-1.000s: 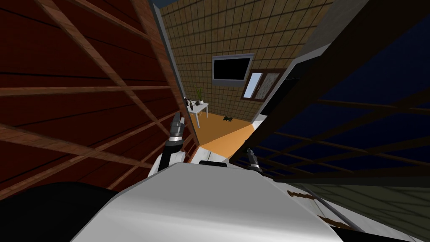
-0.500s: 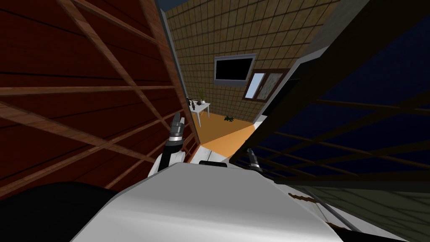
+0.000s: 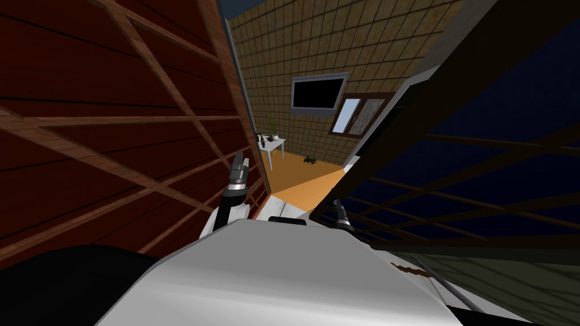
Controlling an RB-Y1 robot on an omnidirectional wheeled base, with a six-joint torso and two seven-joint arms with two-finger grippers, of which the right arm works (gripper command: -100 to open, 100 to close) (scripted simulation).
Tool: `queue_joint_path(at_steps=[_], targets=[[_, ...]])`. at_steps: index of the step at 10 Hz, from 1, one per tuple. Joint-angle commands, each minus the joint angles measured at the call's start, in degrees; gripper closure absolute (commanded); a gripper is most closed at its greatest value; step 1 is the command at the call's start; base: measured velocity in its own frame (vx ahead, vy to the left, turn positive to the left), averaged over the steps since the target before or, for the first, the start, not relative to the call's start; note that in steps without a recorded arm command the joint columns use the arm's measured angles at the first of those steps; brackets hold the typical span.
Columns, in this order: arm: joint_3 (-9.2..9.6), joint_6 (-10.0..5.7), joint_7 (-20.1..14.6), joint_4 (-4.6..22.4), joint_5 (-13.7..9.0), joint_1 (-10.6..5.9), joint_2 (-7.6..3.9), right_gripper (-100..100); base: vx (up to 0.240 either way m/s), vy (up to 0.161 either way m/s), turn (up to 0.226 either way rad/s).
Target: Pull the door open
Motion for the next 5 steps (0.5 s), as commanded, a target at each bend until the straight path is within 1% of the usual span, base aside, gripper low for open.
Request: queue_joint_path(at_steps=[1, 2, 3, 4, 5], targets=[[0.20, 0.14, -2.9, 0.3, -0.8, -0.17, 0.25, 100, -0.049, -0.017, 0.081], [0.20, 0.14, -3.7, 0.3, -0.8, -0.17, 0.25, 100, -0.034, -0.013, 0.030], [0.21, 0.20, -5.7, 0.4, -1.3, -0.34, 0.25, 100, -0.029, -0.011, 0.051], [0.21, 0.20, -6.1, 0.4, -1.3, -0.34, 0.25, 100, -0.025, -0.009, 0.033], [0.21, 0.27, -8.3, 0.6, -1.9, -0.52, 0.25, 100, -0.037, -0.004, 0.042]])
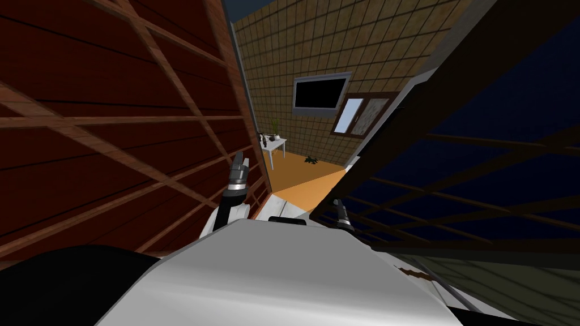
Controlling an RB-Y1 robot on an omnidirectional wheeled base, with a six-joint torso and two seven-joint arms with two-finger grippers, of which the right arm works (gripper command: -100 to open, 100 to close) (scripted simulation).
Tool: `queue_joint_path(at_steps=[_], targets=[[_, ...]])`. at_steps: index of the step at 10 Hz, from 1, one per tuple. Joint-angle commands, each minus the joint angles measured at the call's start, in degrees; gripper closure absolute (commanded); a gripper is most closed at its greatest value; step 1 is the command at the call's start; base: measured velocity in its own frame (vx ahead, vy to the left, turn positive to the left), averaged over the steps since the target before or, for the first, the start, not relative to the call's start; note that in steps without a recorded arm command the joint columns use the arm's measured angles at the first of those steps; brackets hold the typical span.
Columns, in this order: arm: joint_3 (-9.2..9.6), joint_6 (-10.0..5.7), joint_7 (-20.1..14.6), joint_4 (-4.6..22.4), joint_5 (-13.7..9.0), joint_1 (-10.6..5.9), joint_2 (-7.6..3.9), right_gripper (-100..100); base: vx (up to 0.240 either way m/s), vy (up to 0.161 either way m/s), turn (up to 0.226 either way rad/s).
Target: Pull the door open
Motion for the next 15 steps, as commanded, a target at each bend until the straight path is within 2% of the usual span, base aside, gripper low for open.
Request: queue_joint_path(at_steps=[1, 3, 4, 10, 11, 15], targets=[[0.24, 0.11, -2.9, 0.4, -0.8, -0.29, 0.22, 100, -0.054, -0.018, 0.088], [0.25, 0.17, -5.8, 0.6, -1.3, -0.47, 0.22, 100, -0.037, -0.016, 0.050], [0.25, 0.17, -6.2, 0.6, -1.3, -0.47, 0.22, 100, -0.027, -0.008, 0.027], [0.28, 0.44, -15.4, 1.2, -3.6, -1.18, 0.23, 100, -0.035, -0.012, 0.052], [0.28, 0.44, -15.6, 1.2, -3.6, -1.18, 0.23, 100, -0.028, -0.010, 0.041], [0.31, 0.64, -22.4, 1.6, -5.3, -1.73, 0.24, 100, -0.042, -0.010, 0.054]])
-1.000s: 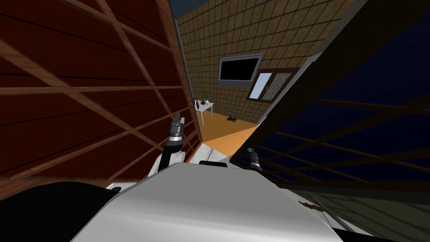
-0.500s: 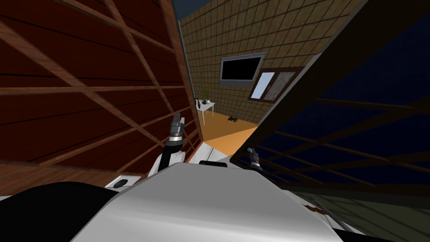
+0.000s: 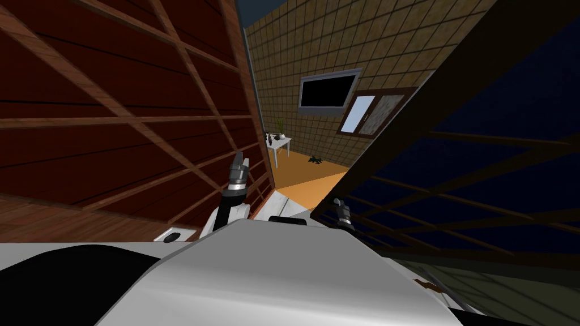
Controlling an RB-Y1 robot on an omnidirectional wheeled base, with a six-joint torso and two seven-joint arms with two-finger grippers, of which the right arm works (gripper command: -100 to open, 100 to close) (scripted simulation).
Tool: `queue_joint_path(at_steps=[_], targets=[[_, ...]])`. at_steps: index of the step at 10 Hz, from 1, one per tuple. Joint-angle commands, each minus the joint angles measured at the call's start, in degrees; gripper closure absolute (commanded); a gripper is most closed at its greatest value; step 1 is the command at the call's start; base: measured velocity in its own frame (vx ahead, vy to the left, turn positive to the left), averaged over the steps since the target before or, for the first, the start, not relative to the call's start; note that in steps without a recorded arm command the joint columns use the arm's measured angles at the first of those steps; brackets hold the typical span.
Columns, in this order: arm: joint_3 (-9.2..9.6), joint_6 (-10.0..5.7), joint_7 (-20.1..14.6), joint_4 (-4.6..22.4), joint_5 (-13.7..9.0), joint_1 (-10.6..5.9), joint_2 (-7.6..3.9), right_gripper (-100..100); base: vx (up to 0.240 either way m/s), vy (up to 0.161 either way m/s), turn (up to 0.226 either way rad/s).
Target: Pull the door open
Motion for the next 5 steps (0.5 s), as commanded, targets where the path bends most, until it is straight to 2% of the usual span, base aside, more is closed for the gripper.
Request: queue_joint_path(at_steps=[1, 2, 5], targets=[[0.25, -0.33, -1.8, 0.2, -0.2, -0.36, 0.18, 100, -0.037, -0.005, 0.028], [0.37, 0.06, -3.2, 0.1, -0.9, -0.19, 0.19, -100, -0.029, -0.012, 0.013], [1.09, 0.22, -7.5, -0.2, -2.4, -0.51, 0.55, -100, -0.041, -0.009, 0.011]])
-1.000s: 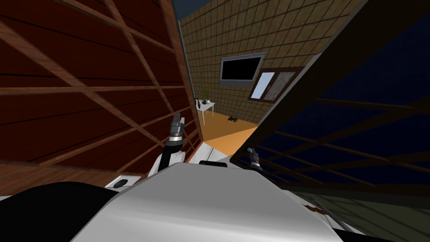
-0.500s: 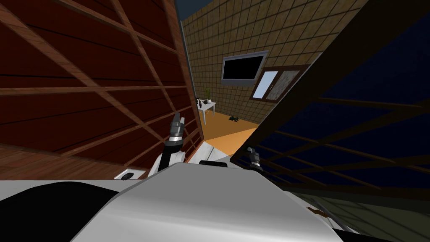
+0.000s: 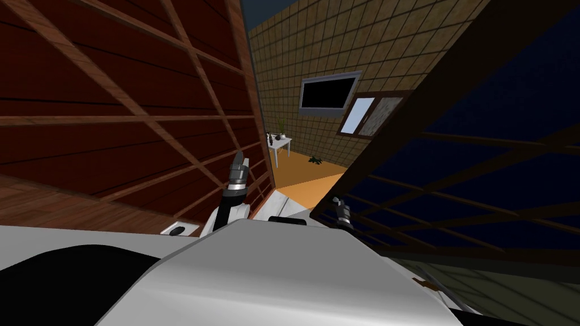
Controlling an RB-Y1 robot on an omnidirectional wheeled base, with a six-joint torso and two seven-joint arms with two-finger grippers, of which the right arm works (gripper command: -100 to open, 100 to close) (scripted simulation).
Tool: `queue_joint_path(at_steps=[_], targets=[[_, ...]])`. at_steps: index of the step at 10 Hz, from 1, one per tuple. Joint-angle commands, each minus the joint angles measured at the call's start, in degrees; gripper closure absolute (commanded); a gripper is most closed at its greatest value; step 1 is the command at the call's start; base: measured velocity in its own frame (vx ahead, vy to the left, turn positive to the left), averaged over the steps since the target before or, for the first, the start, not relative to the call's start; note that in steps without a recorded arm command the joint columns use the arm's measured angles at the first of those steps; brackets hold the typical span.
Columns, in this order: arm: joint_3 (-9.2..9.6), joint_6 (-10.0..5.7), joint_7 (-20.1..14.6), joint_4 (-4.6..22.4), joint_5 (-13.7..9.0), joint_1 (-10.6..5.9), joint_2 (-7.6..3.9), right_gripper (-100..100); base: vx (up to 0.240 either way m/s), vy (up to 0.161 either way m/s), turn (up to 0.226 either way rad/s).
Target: Pull the door open
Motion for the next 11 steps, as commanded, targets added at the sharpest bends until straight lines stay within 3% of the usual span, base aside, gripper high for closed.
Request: queue_joint_path(at_steps=[1, 9, 11], targets=[[0.72, -0.01, -2.9, 0.2, -0.9, -0.30, 0.39, -100, -0.050, -0.002, 0.028], [2.74, 0.45, -13.8, -0.5, -5.1, -1.19, 1.40, -100, -0.049, -0.002, 0.019], [3.69, 0.67, -17.5, -0.9, -7.1, -1.61, 1.87, -100, -0.065, -0.003, 0.026]])
